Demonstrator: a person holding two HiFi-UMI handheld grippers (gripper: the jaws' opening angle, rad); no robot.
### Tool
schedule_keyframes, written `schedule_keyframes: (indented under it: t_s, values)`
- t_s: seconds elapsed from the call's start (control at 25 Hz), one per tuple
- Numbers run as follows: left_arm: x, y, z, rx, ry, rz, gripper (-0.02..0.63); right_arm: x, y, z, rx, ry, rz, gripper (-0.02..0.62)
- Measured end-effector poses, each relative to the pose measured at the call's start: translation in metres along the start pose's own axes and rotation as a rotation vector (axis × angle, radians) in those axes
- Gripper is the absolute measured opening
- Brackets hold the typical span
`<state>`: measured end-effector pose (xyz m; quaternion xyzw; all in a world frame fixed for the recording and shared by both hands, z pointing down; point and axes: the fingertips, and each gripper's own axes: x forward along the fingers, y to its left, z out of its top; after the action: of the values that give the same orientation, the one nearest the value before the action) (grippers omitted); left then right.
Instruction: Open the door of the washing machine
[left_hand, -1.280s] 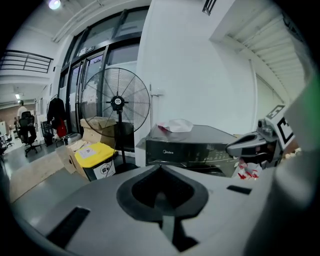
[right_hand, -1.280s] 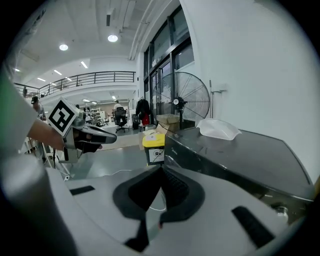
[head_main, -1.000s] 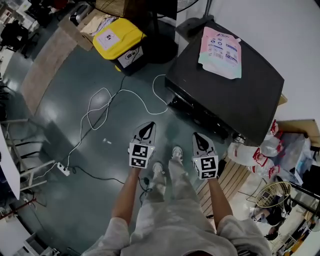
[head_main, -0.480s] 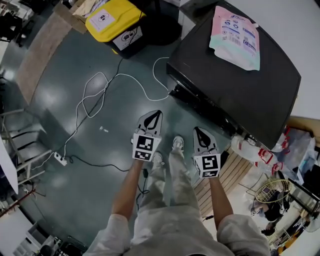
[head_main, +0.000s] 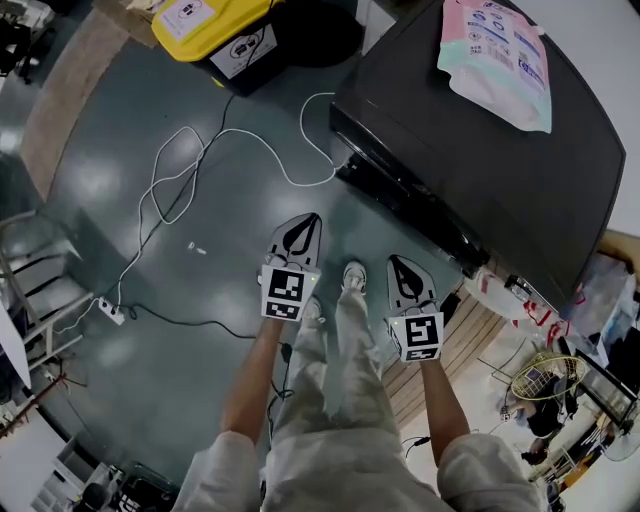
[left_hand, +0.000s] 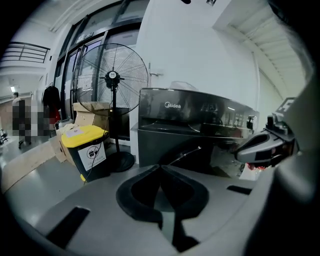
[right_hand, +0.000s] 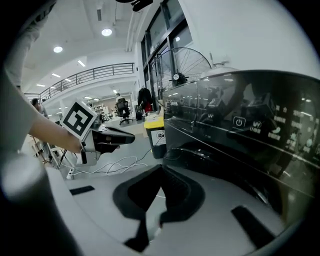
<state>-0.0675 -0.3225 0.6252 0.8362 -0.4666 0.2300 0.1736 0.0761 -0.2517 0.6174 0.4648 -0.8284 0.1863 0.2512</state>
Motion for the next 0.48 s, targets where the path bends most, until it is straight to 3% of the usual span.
schedule_keyframes:
  t_s: [0.48]
  values:
    - [0.034, -0.007, -0.043, -0.012, -0.034, -0.064, 0.026, 0.028, 0.01, -0.052, 0.0, 0.051, 0.041, -0.002]
